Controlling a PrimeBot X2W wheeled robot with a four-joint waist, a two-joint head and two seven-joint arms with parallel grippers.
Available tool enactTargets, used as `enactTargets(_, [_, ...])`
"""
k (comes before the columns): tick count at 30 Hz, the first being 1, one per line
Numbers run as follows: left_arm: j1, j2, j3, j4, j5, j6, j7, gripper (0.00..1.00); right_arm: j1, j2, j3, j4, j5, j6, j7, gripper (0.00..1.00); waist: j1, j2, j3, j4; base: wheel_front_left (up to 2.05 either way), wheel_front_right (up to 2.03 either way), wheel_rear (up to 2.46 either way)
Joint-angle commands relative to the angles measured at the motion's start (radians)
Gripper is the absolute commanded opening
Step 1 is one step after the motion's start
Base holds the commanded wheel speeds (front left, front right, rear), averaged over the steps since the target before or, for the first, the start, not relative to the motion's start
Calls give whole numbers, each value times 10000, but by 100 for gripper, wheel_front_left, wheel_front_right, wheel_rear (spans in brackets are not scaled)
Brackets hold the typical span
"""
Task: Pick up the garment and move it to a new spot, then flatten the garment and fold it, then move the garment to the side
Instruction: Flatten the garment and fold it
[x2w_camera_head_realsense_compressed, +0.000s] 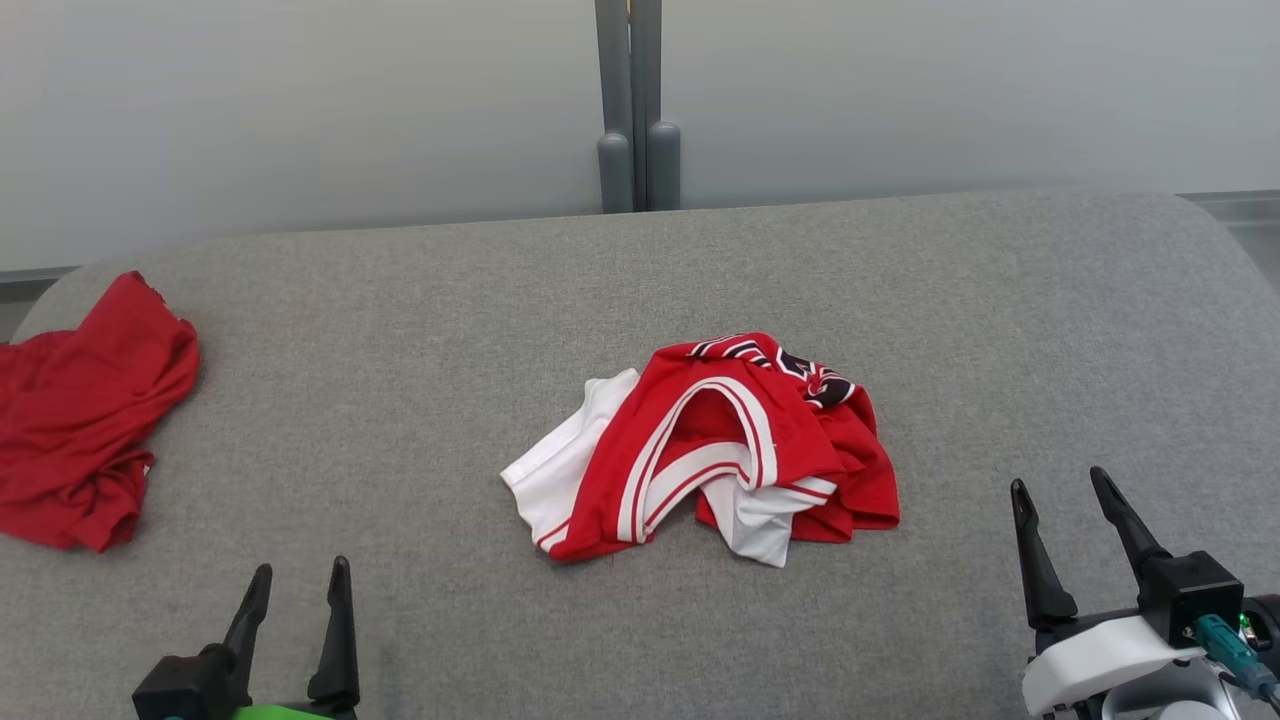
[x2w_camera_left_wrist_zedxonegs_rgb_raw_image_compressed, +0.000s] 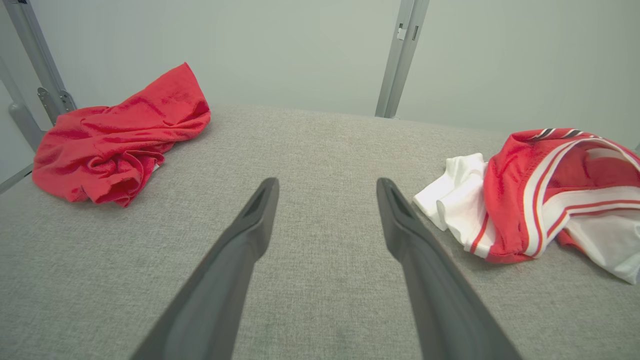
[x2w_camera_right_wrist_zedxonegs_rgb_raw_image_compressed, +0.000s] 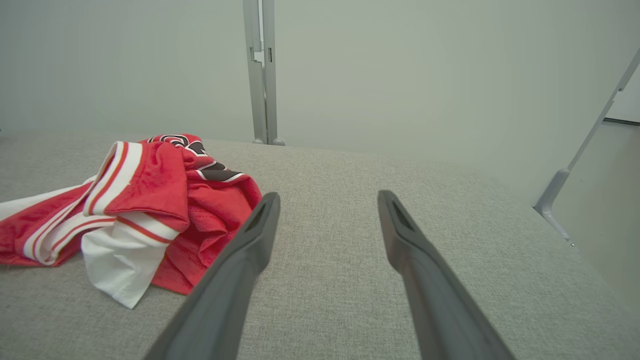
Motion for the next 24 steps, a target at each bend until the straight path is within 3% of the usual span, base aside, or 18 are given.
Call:
enactTargets(1, [-19, -34, -76, 10, 80, -34, -33, 100, -12, -14, 18, -4, 24, -7, -31, 100, 0, 0, -5, -27, 0, 0, 0])
enactTargets(7, [-588, -16, -1065, 138, -295, -36, 511, 100, -138, -127, 137, -131, 56, -7, -31, 100, 0, 0, 88, -204, 0, 0, 0])
enactTargets(13, [-1411, -472, -1547, 384, -1350, 17, 2448, 100, -298, -146, 213, -351, 74, -7, -31, 100, 0, 0, 505, -419, 0, 0, 0])
enactTargets(18, [-2205, -759, -1744, 931, -2238, 572, 3973, 100, -502, -76, 235, -402, 35, -7, -31, 100, 0, 0, 875, -655, 0, 0, 0])
enactTargets(24, [-2568, -807, -2038, 1582, -2584, 1010, 4827, 100, -590, 55, 251, -375, 84, -7, -31, 100, 0, 0, 1037, -944, 0, 0, 0])
